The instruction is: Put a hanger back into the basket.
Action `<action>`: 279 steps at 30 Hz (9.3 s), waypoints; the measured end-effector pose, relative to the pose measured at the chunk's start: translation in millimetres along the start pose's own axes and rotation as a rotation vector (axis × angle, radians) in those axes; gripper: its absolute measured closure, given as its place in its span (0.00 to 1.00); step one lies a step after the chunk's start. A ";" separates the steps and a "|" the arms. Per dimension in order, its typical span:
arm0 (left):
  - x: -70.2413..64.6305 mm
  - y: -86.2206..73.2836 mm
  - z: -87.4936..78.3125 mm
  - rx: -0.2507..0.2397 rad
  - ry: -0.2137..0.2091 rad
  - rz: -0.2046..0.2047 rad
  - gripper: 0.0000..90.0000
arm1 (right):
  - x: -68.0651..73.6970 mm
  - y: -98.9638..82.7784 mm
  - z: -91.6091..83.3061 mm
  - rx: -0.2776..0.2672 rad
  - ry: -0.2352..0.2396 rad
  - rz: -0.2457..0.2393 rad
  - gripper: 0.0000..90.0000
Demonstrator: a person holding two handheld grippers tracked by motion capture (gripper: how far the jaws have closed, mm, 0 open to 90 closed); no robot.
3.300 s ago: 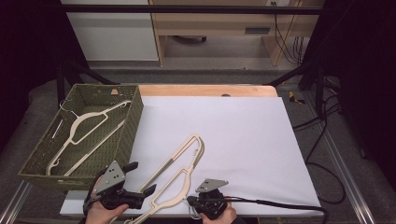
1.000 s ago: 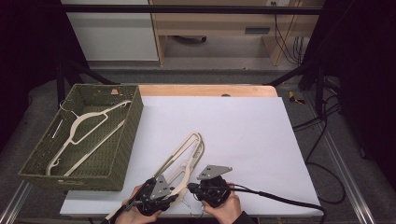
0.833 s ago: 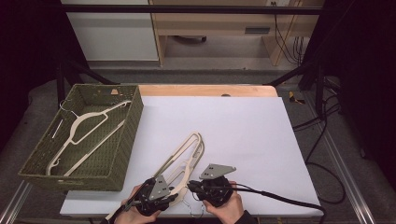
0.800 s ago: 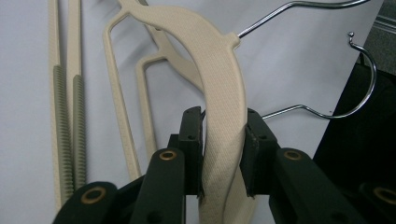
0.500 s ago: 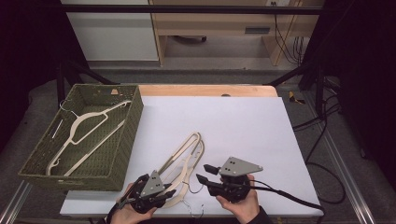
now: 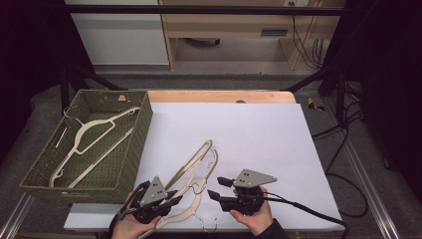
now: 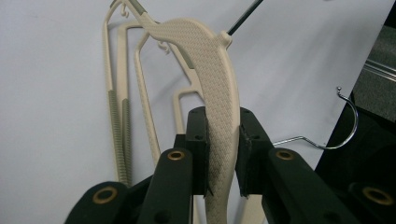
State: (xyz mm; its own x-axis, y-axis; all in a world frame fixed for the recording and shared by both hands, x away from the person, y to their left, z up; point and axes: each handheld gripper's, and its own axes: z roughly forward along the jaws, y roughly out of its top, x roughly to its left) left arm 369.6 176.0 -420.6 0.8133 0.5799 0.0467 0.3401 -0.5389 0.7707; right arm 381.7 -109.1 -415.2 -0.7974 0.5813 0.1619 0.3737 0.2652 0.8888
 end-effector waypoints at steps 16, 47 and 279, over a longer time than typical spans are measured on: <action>1.5 -0.4 -2.2 -0.001 0.007 -0.001 0.86 | 21.1 15.1 50.1 -0.029 0.101 -0.046 0.83; -7.1 28.7 -4.3 0.135 0.161 0.067 0.84 | 21.0 28.2 53.4 -0.057 0.081 -0.057 0.98; 26.3 -33.3 -25.0 -0.173 -0.011 -0.127 0.15 | 20.1 -9.2 13.5 0.088 -0.062 0.045 0.21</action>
State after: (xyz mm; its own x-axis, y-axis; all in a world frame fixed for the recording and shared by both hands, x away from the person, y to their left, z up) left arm 367.9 224.5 -429.2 0.7745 0.6293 -0.0643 0.3552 -0.3486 0.8674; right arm 368.6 -89.5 -426.0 -0.7489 0.6400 0.1717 0.4510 0.3025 0.8397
